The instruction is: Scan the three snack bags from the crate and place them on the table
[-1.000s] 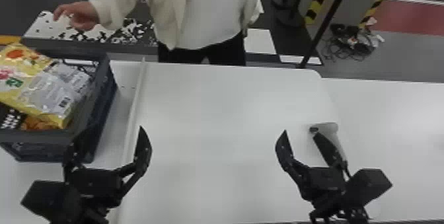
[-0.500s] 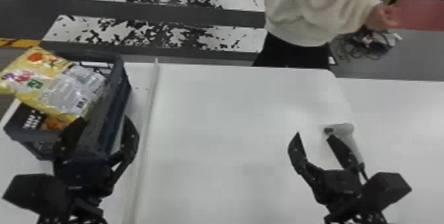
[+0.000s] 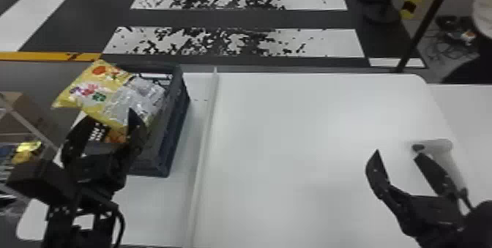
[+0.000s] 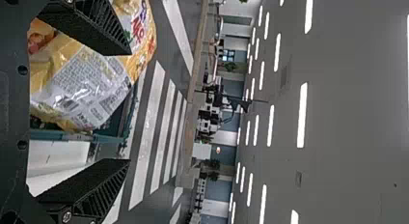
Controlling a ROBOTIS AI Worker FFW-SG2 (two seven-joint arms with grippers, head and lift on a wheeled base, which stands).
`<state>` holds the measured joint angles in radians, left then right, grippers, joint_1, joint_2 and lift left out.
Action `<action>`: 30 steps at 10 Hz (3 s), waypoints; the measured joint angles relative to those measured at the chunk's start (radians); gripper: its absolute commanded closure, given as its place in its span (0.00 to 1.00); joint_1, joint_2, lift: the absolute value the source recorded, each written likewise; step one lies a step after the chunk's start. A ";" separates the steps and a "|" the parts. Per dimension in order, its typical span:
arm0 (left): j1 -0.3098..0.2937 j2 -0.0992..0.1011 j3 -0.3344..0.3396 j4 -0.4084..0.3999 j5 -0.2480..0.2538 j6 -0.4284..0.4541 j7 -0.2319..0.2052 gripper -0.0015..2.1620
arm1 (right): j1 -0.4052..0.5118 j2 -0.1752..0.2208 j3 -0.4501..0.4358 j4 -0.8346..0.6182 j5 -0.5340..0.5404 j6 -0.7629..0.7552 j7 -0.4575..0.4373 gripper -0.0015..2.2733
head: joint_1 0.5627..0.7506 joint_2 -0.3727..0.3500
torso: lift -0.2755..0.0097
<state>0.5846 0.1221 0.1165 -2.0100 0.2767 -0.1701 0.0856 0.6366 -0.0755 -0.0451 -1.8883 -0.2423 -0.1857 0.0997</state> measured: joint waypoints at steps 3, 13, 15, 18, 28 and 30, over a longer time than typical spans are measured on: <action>-0.076 -0.032 0.105 -0.015 0.063 0.202 -0.018 0.04 | 0.000 -0.009 0.005 0.000 -0.001 0.001 0.000 0.03 | 0.70 0.73 | 0.75; -0.386 -0.058 0.265 0.128 0.169 0.698 -0.011 0.04 | -0.003 -0.039 0.008 0.003 -0.024 0.004 0.000 0.03 | 0.70 0.80 | 0.75; -0.436 -0.057 0.265 0.169 0.160 0.725 -0.009 0.49 | -0.003 -0.040 0.012 0.003 -0.024 0.001 0.000 0.03 | 0.70 0.80 | 0.75; -0.435 -0.059 0.265 0.170 0.131 0.743 -0.028 0.87 | -0.004 -0.038 0.014 0.003 -0.023 0.001 0.001 0.04 | 0.70 0.80 | 0.75; -0.268 -0.090 0.356 -0.243 0.334 0.813 -0.057 0.87 | -0.006 -0.043 0.021 0.001 -0.023 0.000 0.002 0.03 | 0.70 0.79 | 0.75; -0.260 -0.105 0.344 -0.314 0.393 0.926 -0.100 0.87 | -0.006 -0.043 0.023 0.000 -0.023 -0.002 0.002 0.03 | 0.70 0.70 | 0.75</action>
<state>0.3248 0.0174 0.4602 -2.3236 0.6693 0.7554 -0.0141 0.6310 -0.1181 -0.0218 -1.8884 -0.2654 -0.1881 0.1012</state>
